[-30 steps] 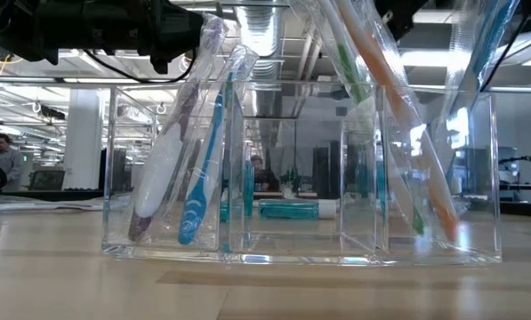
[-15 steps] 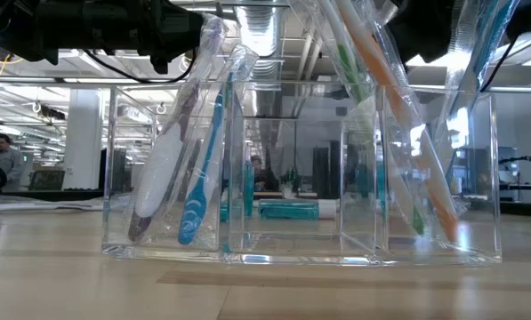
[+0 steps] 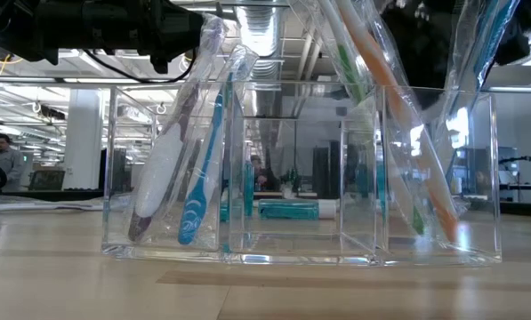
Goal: Pick & Place toothbrushing station
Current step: Put the blue mouthwash bottle into the transparent organizer
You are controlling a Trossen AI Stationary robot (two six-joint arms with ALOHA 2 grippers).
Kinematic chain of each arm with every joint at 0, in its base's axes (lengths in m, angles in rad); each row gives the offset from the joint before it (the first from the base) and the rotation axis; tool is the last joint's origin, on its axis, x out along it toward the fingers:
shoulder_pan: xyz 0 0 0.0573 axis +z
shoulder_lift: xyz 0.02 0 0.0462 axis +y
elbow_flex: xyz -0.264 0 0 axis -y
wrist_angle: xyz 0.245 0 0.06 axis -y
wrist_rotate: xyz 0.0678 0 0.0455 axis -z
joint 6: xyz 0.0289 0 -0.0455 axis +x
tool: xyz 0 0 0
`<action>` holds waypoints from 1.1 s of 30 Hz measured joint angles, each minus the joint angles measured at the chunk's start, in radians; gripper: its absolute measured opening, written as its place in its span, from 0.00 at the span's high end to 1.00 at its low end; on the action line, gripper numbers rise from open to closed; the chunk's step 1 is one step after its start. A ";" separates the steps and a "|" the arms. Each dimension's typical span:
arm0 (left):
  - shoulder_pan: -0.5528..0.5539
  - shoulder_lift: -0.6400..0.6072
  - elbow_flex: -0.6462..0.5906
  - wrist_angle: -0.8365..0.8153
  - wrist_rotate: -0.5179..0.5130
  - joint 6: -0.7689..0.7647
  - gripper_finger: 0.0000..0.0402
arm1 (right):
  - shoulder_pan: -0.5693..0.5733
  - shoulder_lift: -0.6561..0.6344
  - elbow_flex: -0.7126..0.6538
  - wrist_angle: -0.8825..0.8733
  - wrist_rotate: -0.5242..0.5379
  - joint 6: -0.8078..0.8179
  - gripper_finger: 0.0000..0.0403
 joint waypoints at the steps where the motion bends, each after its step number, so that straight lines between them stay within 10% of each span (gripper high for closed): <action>1: 0.000 0.000 0.000 0.000 0.000 0.000 0.74 | -0.005 0.020 0.000 0.011 0.000 0.000 0.65; 33: 0.000 0.000 0.000 -0.001 -0.001 0.000 0.74 | -0.099 0.318 0.002 0.151 -0.005 0.026 0.56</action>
